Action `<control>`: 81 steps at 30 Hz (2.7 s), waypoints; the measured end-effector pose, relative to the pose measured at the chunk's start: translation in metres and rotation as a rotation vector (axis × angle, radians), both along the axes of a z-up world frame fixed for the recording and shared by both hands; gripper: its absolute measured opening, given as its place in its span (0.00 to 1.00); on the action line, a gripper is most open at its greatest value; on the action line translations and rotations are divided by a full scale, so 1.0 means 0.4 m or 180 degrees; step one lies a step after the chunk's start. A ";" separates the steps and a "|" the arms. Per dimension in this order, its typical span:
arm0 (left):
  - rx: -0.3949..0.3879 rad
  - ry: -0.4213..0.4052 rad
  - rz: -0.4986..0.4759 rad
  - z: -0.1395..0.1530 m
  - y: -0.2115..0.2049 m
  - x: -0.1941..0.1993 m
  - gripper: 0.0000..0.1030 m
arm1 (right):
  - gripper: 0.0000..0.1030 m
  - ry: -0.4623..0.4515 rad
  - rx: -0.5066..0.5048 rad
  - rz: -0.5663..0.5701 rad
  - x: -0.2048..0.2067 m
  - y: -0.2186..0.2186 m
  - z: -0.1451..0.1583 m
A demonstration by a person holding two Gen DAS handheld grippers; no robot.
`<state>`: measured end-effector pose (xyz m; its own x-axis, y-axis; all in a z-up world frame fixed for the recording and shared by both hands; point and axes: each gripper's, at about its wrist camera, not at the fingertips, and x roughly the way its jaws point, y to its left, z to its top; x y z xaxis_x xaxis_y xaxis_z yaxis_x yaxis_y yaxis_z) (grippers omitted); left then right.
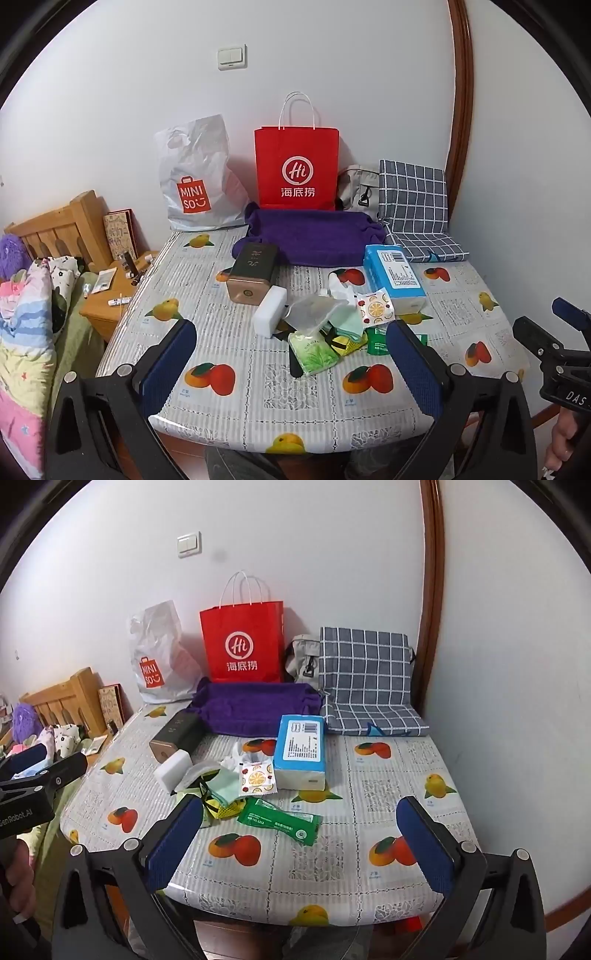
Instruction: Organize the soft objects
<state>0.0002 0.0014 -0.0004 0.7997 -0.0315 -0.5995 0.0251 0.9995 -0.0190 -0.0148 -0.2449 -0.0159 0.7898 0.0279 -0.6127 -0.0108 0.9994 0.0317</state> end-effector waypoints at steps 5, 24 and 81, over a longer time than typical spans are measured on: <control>0.0028 -0.0022 0.0047 0.002 0.005 -0.020 1.00 | 1.00 -0.0055 0.0026 0.0025 -0.010 0.009 0.016; 0.0076 -0.0012 0.0087 0.043 0.016 -0.015 1.00 | 1.00 -0.0102 0.0008 0.0075 -0.037 0.016 0.027; 0.0077 -0.0043 0.0093 0.053 0.026 -0.022 1.00 | 1.00 -0.0130 0.0015 0.0123 -0.044 0.030 0.036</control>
